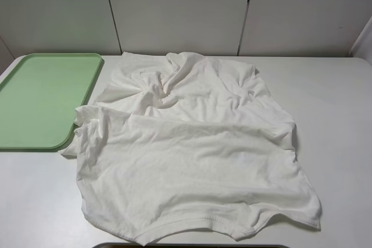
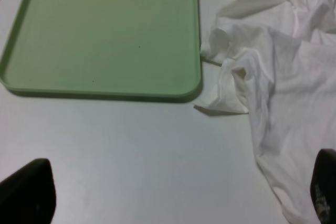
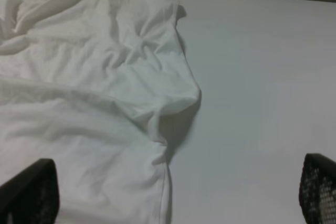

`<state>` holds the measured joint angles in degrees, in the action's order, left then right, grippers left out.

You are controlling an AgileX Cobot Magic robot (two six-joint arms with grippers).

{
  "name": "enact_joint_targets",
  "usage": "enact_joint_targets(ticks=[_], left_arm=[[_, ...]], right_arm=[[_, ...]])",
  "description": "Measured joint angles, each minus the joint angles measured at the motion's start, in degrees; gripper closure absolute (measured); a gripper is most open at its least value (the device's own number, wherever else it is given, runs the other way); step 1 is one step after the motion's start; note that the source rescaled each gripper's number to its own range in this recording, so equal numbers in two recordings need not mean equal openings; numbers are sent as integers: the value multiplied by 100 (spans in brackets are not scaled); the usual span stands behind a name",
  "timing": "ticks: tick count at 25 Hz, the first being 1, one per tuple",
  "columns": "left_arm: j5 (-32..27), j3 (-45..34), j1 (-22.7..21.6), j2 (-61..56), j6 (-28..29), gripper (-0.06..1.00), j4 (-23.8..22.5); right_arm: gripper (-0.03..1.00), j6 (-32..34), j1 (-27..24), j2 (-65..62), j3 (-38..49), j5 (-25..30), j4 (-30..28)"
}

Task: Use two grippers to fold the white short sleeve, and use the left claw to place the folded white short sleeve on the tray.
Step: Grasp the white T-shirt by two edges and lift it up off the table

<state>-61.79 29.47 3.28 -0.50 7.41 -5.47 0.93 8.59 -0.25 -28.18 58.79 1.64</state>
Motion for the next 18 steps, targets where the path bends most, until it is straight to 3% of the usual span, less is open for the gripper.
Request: enact_joint_targets(ticks=[18], left_arm=[[50,0,0,0,0,-3,0]], right_arm=[[-3,0,0,0,0,0,0]])
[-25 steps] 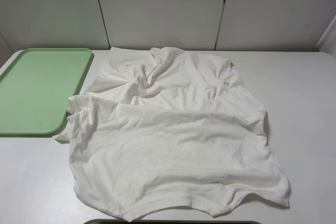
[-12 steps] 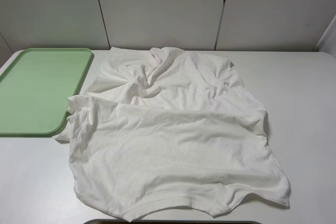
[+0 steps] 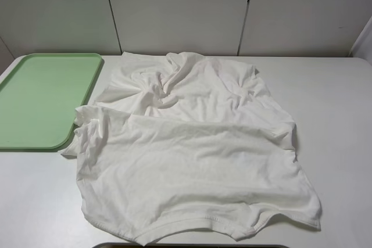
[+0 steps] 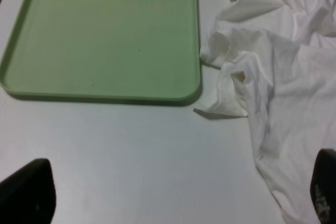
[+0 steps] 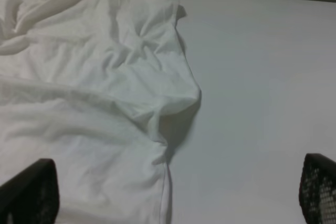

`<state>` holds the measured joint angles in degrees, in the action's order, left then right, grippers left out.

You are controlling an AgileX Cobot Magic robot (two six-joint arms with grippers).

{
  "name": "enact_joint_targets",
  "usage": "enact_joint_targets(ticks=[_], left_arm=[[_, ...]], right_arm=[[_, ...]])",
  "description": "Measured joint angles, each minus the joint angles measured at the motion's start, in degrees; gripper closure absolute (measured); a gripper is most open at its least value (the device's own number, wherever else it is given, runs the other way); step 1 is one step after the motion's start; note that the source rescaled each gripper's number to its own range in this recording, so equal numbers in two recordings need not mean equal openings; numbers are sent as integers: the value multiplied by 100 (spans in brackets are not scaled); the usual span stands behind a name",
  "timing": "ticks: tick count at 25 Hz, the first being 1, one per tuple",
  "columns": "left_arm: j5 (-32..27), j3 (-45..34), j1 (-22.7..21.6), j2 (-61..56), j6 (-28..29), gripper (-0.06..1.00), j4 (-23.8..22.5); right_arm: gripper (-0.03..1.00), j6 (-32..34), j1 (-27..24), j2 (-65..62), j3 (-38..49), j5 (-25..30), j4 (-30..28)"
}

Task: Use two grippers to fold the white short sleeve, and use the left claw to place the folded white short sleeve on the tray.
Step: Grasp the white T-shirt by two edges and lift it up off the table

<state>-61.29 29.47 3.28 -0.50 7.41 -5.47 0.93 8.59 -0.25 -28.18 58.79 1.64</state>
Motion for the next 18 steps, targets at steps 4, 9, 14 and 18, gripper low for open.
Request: enact_joint_targets(ticks=[4,9,14,18], left_arm=[[0,12,0,0,0,-3,24],[-11,516,0,232,-5,-1,126],[-5,1365,0,1660,-702,1,138],[-34,1867,0,2651,-1225,1,151]], right_arm=[[-3,71,0,0,0,0,12],[-3,418,0,59,0,-24,206],[-3,489,0,903,-360,-406,394],[-3,269,0,1963,-939,-839,401]])
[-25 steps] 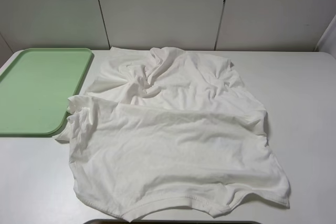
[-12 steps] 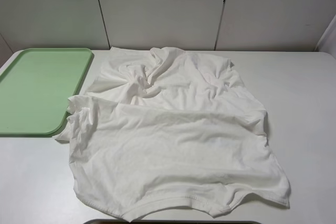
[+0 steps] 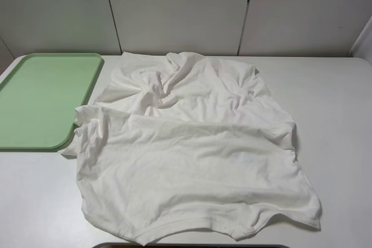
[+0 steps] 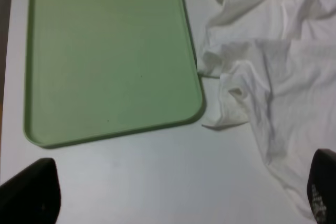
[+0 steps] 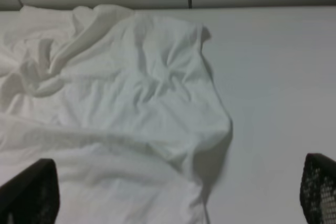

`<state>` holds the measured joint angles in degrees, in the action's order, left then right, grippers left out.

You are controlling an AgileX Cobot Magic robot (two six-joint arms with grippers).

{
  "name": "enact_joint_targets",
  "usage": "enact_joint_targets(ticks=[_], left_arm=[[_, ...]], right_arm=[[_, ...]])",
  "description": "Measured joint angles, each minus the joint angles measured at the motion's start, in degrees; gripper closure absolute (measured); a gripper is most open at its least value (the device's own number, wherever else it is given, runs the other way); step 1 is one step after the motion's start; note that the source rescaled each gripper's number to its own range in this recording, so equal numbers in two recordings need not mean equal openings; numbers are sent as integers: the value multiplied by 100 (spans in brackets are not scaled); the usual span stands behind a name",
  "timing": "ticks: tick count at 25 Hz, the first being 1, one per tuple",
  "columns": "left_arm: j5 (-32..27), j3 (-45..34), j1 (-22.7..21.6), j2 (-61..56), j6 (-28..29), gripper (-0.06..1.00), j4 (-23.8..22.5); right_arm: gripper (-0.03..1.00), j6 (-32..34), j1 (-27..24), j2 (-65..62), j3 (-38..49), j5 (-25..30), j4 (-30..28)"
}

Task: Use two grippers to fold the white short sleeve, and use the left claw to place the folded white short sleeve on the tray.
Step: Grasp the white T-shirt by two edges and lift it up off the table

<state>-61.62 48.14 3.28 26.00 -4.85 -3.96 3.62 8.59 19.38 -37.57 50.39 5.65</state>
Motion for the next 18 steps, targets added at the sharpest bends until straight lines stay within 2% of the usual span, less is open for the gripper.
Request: enact_joint_targets(ticks=[4,7,11,14,18], left_arm=[[-220,817,15,1336,-688,2,14],[-228,1178,282,1968,-1028,3,19],[-177,1431,1148,2674,-1452,3,7],[-177,1450,1821,3082,-1566,3,12],[-121,1452,2491,3509,-1737,3,12]], right_arm=[[-3,-561,0,1081,-608,-195,6],[-3,-1566,0,2594,-1416,-210,6],[-3,-2110,0,3726,-1904,-177,33],[-3,-2437,0,4368,-2178,-28,167],[-3,-2945,86,4966,-2299,-13,510]])
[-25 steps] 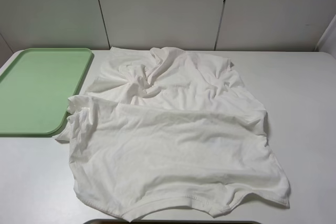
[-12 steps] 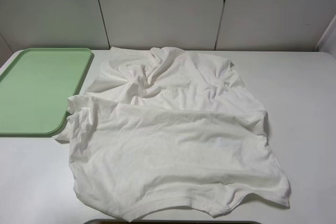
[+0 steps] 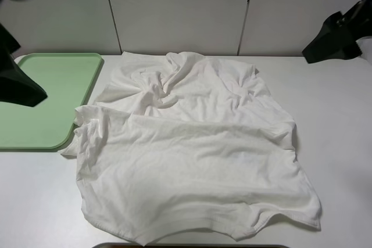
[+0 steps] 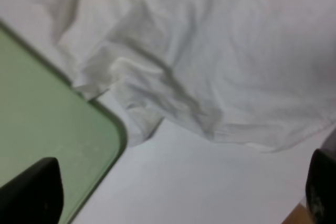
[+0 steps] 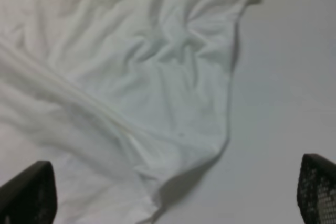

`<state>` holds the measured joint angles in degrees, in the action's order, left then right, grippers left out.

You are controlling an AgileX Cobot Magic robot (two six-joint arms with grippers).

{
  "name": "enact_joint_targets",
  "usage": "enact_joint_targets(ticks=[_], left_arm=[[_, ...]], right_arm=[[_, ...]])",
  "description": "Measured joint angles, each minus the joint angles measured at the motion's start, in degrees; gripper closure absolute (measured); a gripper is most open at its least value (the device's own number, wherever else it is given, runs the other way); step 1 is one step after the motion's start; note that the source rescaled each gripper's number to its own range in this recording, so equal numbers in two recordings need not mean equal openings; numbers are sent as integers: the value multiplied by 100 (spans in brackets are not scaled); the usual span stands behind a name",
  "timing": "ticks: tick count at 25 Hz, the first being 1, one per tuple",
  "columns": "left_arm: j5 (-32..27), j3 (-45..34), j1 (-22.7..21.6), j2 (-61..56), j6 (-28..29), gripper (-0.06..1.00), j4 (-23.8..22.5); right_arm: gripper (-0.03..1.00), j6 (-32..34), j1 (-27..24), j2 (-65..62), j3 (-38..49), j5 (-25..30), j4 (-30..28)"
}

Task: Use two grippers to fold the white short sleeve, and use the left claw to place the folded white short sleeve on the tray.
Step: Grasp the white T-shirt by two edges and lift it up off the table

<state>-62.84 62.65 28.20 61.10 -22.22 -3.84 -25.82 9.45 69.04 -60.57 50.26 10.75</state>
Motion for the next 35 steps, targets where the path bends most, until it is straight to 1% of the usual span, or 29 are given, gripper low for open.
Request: enact_joint_targets(ticks=[2,4,5,8,10,12,15,17,19,22,23,26,27,29,32,35], left_arm=[[13,0,364,274,-81,3,5],[29,0,653,499,-111,3,19],[29,0,653,499,-111,3,19],[121,0,964,781,-214,4,70],[178,0,1073,951,-375,4,88],[256,0,1104,1184,-580,4,90],[409,0,1104,1562,-941,4,90],[556,0,1104,1875,-1278,4,90],[637,0,1104,2108,-1468,4,71],[737,0,1104,2486,-1589,4,20],[799,0,1104,2688,-1629,4,-23],[924,0,1104,2931,-1731,4,-102],[1102,0,1068,3184,-1911,4,-167],[1221,18,1036,3396,-2110,4,-274],[1480,18,869,3617,-2235,4,-464],[1735,18,587,3747,-2281,4,-622]], right_arm=[[-3,-262,253,204,-6,0,64],[-3,-521,636,416,-6,-6,90],[-3,-669,832,517,-6,-11,94],[-3,-1056,1517,910,-6,-63,83],[-3,-1210,1943,1269,-16,-105,-44],[-3,-1255,2172,1598,-16,-187,-223],[-3,-1267,2217,1875,-16,-273,-328],[-3,-1272,2229,2109,-16,-366,-429],[-3,-1280,2229,2407,-16,-385,-705],[-3,-1354,2246,2588,-16,-375,-1128],[-3,-1354,2246,2588,-16,-375,-1128],[-3,-1477,2246,2711,-23,-401,-1365],[-3,-1556,2246,2795,-23,-463,-1400],[-3,-1637,2246,2879,-23,-537,-1413],[-3,-1672,2246,3000,-23,-543,-1413],[-3,-1678,2246,3050,-23,-556,-1428]])
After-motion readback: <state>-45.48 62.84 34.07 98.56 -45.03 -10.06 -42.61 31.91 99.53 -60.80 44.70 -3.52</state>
